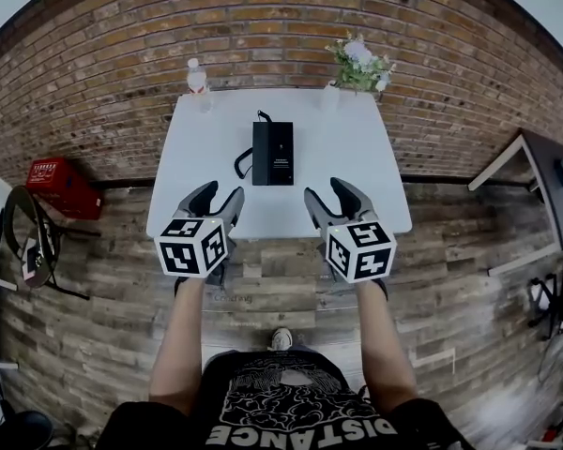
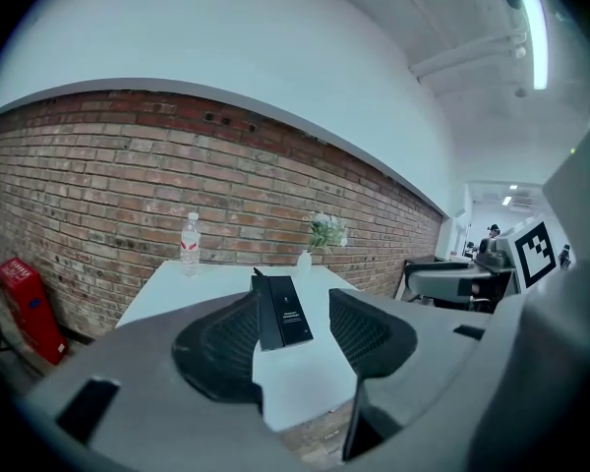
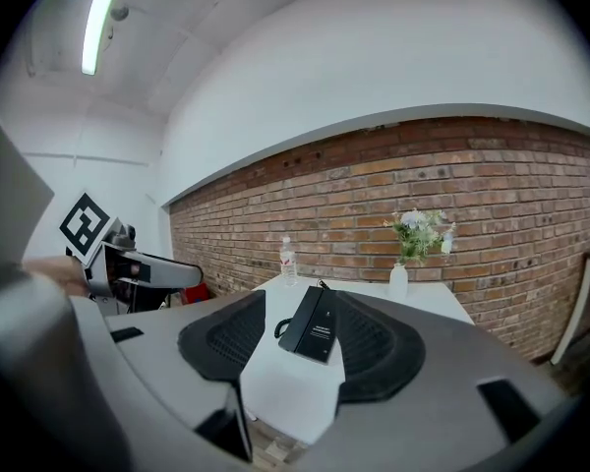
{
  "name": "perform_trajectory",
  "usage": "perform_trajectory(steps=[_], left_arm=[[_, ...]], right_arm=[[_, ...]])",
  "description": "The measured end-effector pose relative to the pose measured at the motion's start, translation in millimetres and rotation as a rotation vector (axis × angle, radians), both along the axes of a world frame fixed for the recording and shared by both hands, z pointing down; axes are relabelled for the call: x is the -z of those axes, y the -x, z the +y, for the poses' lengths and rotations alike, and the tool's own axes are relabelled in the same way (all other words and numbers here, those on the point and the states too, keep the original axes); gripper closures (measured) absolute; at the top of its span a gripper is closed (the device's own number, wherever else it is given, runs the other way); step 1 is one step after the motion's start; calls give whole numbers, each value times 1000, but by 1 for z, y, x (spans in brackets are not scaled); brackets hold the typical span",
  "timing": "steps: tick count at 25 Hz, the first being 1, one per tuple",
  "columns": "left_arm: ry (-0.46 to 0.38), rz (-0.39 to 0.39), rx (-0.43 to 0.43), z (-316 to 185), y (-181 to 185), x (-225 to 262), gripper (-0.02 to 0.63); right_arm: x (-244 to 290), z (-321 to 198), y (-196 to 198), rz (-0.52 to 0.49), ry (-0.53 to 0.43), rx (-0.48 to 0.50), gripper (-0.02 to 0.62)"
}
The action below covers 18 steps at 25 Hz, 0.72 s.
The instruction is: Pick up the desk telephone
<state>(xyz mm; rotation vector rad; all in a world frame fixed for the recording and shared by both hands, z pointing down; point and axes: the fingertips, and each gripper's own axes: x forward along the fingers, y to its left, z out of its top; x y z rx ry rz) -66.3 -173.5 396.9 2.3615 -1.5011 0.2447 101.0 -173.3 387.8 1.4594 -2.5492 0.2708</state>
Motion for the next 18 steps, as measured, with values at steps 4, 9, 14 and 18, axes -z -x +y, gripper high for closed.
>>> perform_trajectory(steps=[4, 9, 14, 18], left_arm=[[21, -15, -17, -14, -8, -7, 407], [59, 11, -37, -33, -8, -20, 407], [99, 48, -66, -61, -6, -38, 407], [158, 87, -117, -89, -9, -63, 407]], right_arm=[[-5, -20, -2, -11, 13, 26, 393], [-18, -43, 3, -20, 49, 54, 390], [-39, -67, 11, -37, 96, 78, 382], [-61, -91, 21, -53, 149, 113, 382]])
